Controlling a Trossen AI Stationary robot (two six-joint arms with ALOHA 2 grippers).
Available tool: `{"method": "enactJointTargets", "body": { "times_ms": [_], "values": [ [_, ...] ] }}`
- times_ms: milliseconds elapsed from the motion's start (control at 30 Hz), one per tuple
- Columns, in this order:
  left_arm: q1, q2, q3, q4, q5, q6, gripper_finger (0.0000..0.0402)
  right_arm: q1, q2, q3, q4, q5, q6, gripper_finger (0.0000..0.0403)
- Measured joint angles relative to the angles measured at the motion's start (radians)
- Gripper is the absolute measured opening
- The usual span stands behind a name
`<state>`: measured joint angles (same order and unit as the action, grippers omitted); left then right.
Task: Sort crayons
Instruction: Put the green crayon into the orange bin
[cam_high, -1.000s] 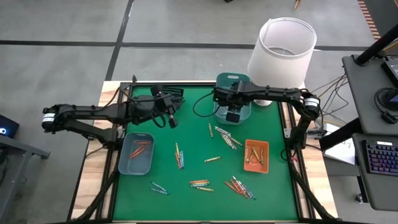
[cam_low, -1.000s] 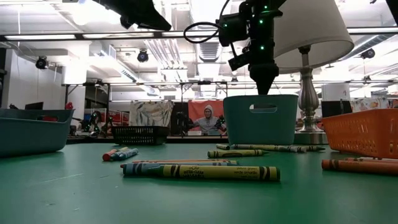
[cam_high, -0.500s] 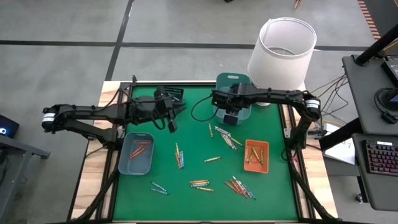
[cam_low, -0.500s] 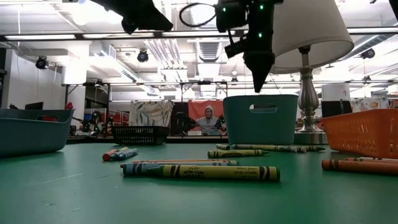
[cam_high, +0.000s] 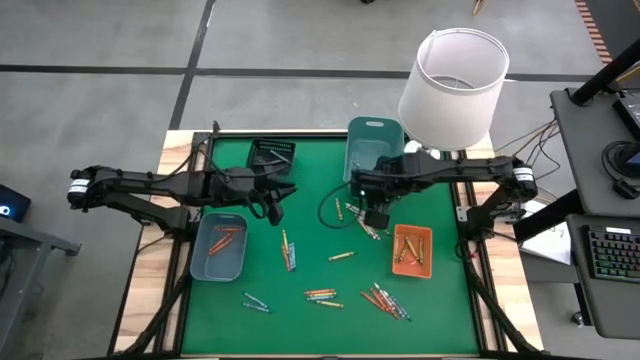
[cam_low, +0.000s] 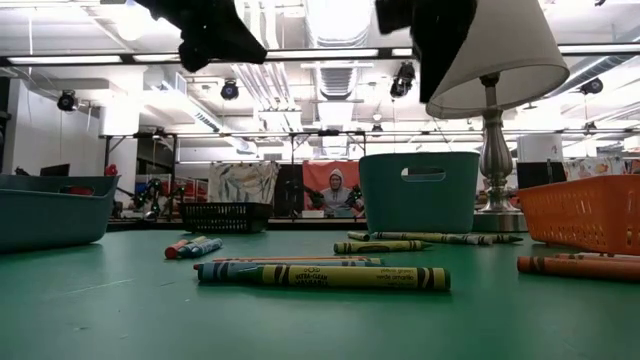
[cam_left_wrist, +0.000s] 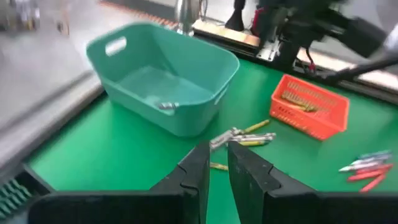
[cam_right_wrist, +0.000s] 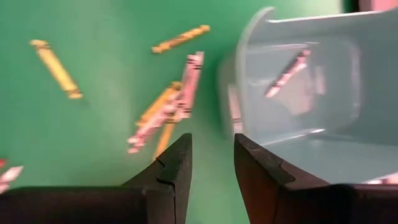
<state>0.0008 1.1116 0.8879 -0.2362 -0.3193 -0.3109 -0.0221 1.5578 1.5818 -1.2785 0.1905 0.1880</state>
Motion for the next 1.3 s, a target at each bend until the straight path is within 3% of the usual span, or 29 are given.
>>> {"method": "enactJointTargets", "body": {
  "times_ms": [167,367,600,1100,1300],
  "values": [
    [0.0,0.028,0.0,-0.046,0.039,-0.213,0.004,0.091,-0.031,0.0,-0.003,-0.072,0.053,0.0107],
    [-0.018,0.089,0.001,-0.062,0.243,-0.36,0.004,0.206,-0.046,-0.007,-0.003,-0.079,0.104,0.0107],
    [-0.085,0.169,0.112,-0.253,0.255,-0.392,0.004,0.326,-0.052,-0.055,0.026,-0.079,0.109,0.0107],
    [-0.212,0.418,0.357,-0.634,0.257,0.224,0.004,0.422,-0.074,-0.155,0.068,-0.09,0.235,0.0107],
    [-0.212,0.511,0.396,-0.634,0.257,0.383,0.0041,0.443,-0.086,-0.16,0.073,-0.086,0.279,0.0107]
  ]
}}
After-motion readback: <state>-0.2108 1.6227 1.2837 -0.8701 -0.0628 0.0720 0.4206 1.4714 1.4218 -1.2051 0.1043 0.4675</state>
